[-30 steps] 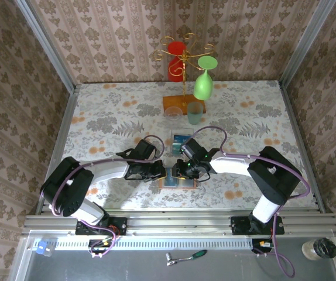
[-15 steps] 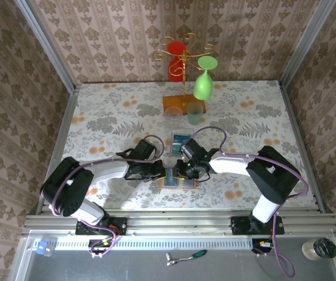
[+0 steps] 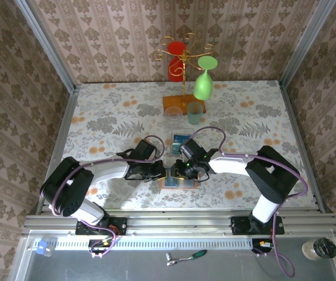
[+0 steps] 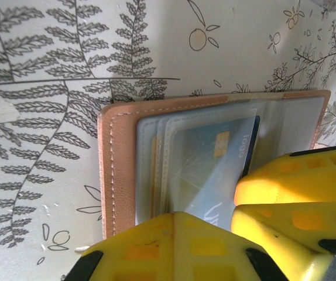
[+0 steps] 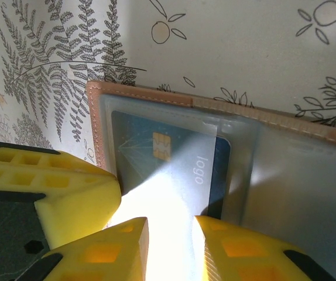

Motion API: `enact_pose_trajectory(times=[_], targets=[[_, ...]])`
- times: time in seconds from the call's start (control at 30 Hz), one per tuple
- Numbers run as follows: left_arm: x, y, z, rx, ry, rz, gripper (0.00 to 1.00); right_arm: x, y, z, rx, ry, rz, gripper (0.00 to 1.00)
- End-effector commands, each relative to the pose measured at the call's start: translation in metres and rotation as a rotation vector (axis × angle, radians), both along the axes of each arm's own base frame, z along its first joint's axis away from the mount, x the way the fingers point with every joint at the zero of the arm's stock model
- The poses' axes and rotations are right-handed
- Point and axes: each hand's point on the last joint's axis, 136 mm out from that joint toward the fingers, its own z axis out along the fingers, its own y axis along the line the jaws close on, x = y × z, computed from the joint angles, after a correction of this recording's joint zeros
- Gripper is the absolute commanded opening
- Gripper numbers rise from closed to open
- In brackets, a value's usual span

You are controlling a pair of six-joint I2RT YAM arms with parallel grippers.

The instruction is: Take the credit cards out of the card holder

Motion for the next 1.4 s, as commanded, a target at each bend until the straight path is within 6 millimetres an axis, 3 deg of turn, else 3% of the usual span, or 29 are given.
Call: enact_pose_trajectory(times=[0.0,0.63,1.0,1.37], targets=[[-0.007,0.008,-0.013,0.043,0.023,-0.006,0.05,-0.004,-0.013,-0.008,-0.086,0.014,-0.012,0.28],[-0.005,0.007,-0.009,0.04,0.018,-0.01,0.05,-0.001,-0.019,0.006,-0.134,-0.026,0.002,0.29],[0.005,-0.001,0.016,0.009,-0.032,-0.017,0.08,0.001,-0.008,0.019,-0.059,-0.039,-0.003,0.29],[-0.001,0.006,-0.002,0.05,0.002,-0.019,0.05,0.001,-0.004,0.013,-0.039,-0.022,-0.007,0.29]])
